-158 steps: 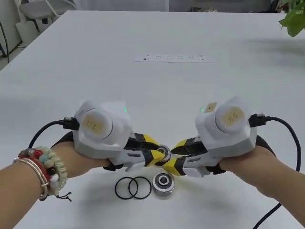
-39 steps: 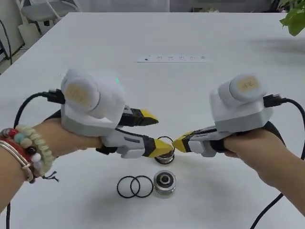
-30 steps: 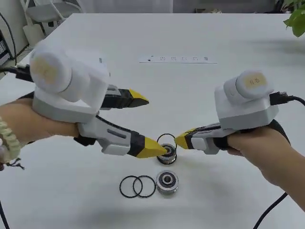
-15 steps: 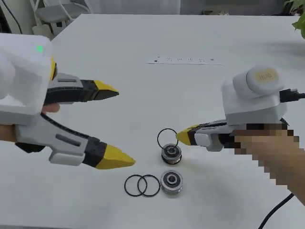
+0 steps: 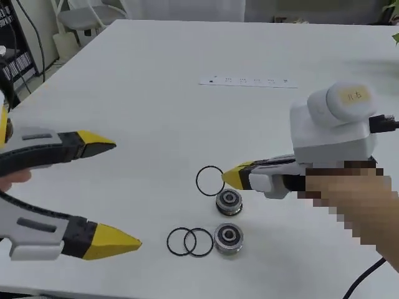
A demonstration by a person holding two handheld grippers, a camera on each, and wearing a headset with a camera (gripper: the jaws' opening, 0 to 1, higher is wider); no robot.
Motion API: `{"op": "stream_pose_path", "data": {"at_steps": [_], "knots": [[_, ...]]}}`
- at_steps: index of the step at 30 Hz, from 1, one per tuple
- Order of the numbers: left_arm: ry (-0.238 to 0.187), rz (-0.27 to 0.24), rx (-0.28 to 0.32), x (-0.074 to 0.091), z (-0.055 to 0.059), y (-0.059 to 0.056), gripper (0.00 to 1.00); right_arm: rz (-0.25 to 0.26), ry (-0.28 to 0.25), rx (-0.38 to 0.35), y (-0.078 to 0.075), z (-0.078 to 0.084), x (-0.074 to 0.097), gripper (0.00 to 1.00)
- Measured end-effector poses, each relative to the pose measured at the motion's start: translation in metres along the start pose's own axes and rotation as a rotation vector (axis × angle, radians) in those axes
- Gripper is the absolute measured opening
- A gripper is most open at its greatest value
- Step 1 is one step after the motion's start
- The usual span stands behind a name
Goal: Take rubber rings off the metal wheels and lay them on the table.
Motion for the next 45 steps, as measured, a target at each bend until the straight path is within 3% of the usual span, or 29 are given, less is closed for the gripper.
{"op": "stream_pose_path", "data": {"at_steps": [5,9,14,22,28,38,45], "knots": [[-0.002,-0.015,0.067,0.004,0.018,-0.003,0.85,-0.028,-0.002,0.008,0.007,-0.003,-0.003,0.0],[0.017,-0.037,0.086,0.005,0.03,-0.004,0.9,-0.057,0.009,0.016,0.012,-0.002,-0.008,0.0],[0.019,-0.039,0.118,0.005,0.038,-0.006,0.92,-0.085,0.026,0.032,0.019,-0.001,-0.013,0.0],[-0.007,-0.057,0.171,0.003,0.041,-0.005,0.97,-0.133,0.07,0.049,0.027,0.006,-0.022,0.0],[-0.004,-0.054,0.203,0.0,0.044,-0.006,0.99,-0.16,0.113,0.041,0.028,0.018,-0.028,0.0],[0.007,-0.056,0.223,-0.001,0.047,-0.007,0.99,-0.166,0.18,0.067,0.031,0.031,-0.037,0.0],[0.056,-0.054,0.213,-0.003,0.052,-0.008,0.99,-0.139,0.212,0.105,0.029,0.034,-0.04,0.0]]}}
Point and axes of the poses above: the centre of the closed fingertips' face, and the gripper's own axes: x roughly backward along the fingers, y roughly to its left, z roughly out of its underside, the point moved 8 cm from there along x, roughly backward along the fingers, and after that the axes turned 14 degrees about x, right-handed, at the moved point
